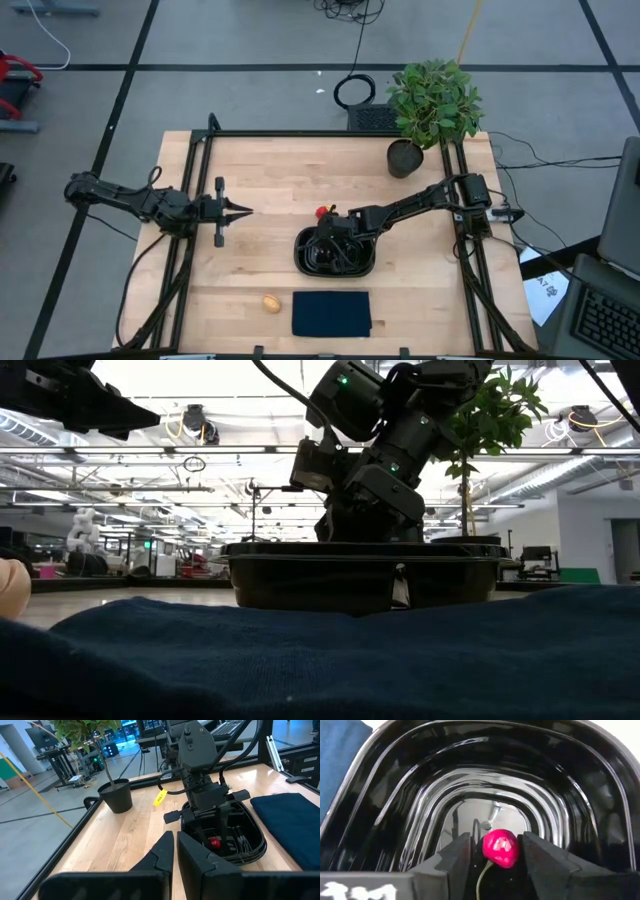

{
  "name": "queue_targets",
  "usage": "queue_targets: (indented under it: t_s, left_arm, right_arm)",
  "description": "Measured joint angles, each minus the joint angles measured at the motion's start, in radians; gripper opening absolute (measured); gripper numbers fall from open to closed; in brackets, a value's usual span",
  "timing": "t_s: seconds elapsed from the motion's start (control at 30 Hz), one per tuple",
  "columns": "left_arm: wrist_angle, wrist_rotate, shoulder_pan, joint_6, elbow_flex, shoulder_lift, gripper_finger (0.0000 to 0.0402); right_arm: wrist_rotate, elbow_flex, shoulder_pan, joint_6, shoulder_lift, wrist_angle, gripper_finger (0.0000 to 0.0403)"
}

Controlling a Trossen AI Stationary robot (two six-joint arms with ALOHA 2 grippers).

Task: Pick and placing Produce into tupperware
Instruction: Put the potato into the black container

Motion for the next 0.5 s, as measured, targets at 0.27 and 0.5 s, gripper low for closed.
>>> queue_targets:
  t_s: [0.27,0.5]
  left_arm:
    - [0.0,0.0,0.0,0.0,0.0,0.0,0.0026]
    - [-0.002,0.0,0.0,0.0,0.0,0.0,0.0026]
  right_arm:
    - [0.062,0.0,-0.007,-0.006,-0.087,-0.021,0.0169]
    - [0.079,0.0,-0.007,-0.057,-0.142,-0.025,0.0109]
